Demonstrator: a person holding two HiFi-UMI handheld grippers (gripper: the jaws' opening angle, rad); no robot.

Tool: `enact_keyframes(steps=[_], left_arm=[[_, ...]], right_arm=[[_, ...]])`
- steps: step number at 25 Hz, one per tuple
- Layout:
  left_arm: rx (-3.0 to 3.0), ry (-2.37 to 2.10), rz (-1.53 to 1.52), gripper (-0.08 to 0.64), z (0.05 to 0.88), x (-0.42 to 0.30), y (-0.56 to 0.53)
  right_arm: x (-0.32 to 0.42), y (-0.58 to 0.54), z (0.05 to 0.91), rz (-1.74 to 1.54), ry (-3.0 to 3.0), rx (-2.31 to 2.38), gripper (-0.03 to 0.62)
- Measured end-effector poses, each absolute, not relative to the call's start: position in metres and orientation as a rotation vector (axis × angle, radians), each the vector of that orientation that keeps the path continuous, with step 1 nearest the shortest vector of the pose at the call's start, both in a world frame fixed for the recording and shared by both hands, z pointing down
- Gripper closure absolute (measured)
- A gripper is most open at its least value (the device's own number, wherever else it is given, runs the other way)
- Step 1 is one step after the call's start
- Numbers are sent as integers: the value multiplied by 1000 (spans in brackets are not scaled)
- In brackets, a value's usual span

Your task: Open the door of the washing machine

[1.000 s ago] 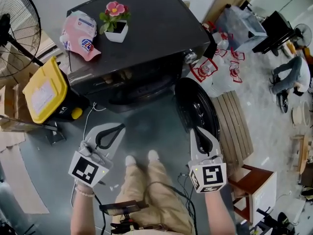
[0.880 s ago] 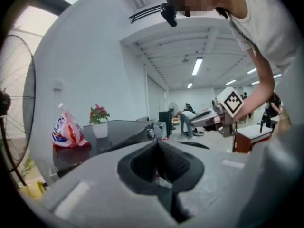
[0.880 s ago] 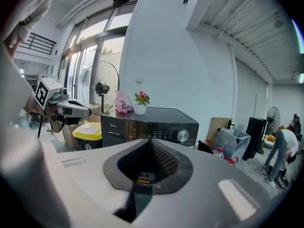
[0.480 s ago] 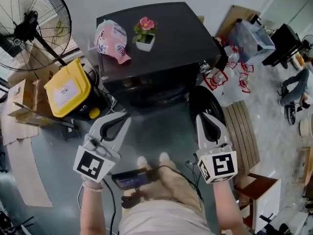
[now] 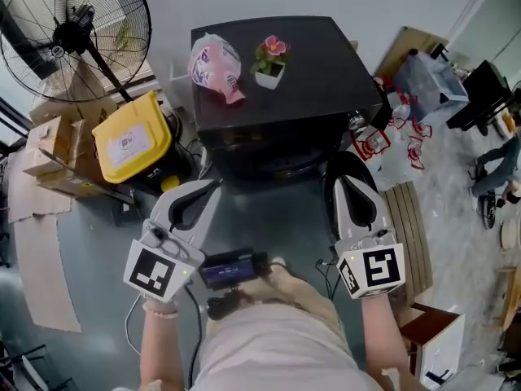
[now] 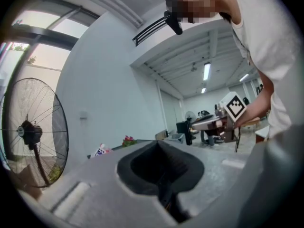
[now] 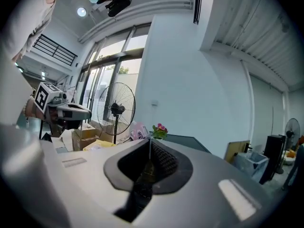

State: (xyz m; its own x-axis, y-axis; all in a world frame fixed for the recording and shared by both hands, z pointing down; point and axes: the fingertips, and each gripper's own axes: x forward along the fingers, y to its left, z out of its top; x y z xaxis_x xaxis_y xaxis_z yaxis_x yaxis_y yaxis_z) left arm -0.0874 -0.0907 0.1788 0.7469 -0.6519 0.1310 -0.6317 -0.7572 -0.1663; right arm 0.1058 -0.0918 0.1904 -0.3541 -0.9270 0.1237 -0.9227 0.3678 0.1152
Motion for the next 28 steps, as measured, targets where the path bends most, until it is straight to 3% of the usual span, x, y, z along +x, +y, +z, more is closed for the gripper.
enact_keyframes(steps=[28], left_arm=[[-2802, 1148, -279, 561, 180, -109, -93]], right_arm=[[77, -107, 192, -47, -2513, 1552, 588]])
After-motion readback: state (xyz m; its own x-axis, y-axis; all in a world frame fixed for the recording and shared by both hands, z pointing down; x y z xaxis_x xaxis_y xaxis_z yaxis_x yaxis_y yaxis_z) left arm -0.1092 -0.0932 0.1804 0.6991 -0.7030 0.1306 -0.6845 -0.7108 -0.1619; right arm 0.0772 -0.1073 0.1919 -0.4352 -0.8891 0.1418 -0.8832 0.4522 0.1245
